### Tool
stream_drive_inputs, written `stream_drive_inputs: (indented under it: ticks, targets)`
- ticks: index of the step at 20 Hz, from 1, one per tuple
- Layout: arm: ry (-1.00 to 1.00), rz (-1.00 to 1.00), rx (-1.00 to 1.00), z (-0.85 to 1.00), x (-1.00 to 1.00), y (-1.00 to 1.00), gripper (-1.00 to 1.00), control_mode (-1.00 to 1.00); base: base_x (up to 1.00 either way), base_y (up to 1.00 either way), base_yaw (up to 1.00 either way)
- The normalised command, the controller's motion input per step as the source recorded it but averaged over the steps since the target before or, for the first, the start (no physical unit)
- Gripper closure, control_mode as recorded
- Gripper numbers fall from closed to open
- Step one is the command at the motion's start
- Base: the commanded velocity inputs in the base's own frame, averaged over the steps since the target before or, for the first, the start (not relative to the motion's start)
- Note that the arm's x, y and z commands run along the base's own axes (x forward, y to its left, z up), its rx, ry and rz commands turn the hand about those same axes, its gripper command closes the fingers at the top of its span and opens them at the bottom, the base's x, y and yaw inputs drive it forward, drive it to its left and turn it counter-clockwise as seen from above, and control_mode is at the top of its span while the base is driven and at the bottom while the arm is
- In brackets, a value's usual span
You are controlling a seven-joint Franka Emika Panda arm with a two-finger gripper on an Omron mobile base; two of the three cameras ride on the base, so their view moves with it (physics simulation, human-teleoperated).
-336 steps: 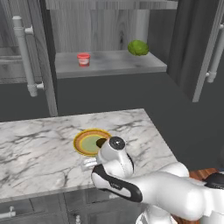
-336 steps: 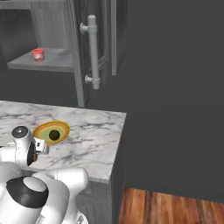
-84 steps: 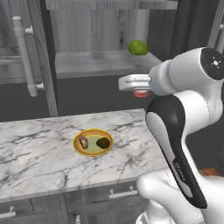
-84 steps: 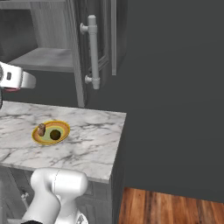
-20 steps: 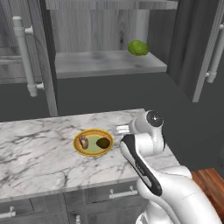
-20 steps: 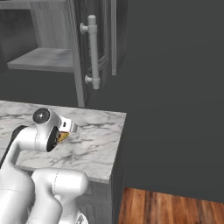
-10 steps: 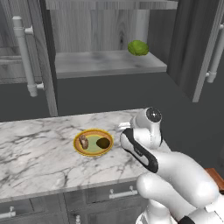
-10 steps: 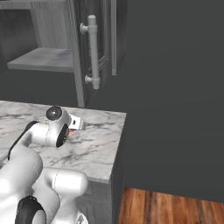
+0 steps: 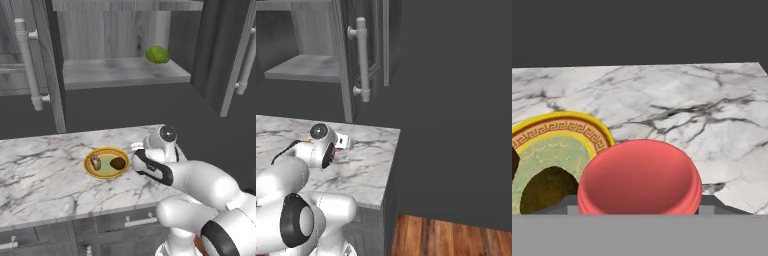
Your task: Pick the avocado and bread from the counter and place them on the plate. Then pick the jam from the cabinet and place it next to the plate. Lastly close the cabinet door.
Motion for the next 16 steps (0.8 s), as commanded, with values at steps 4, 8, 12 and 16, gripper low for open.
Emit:
stream_drive_inputs:
  ticks: [4,8,12,16]
  targets:
    - [-0.1,0.0,0.0,-0.8,0.0,0.0,1.0,-1.0,0.0,0.0,0.0]
    - [-0.09,0.0,0.0,-0.73,0.0,-0.01,1.0,-1.0,0.0,0.0,0.0]
    - [-0.07,0.0,0.0,-0.64,0.0,-0.11,1.0,-1.0,0.0,0.0,0.0]
    - [-0.06,0.0,0.01,-0.58,0.0,-0.28,1.0,-1.0,0.0,0.0,0.0]
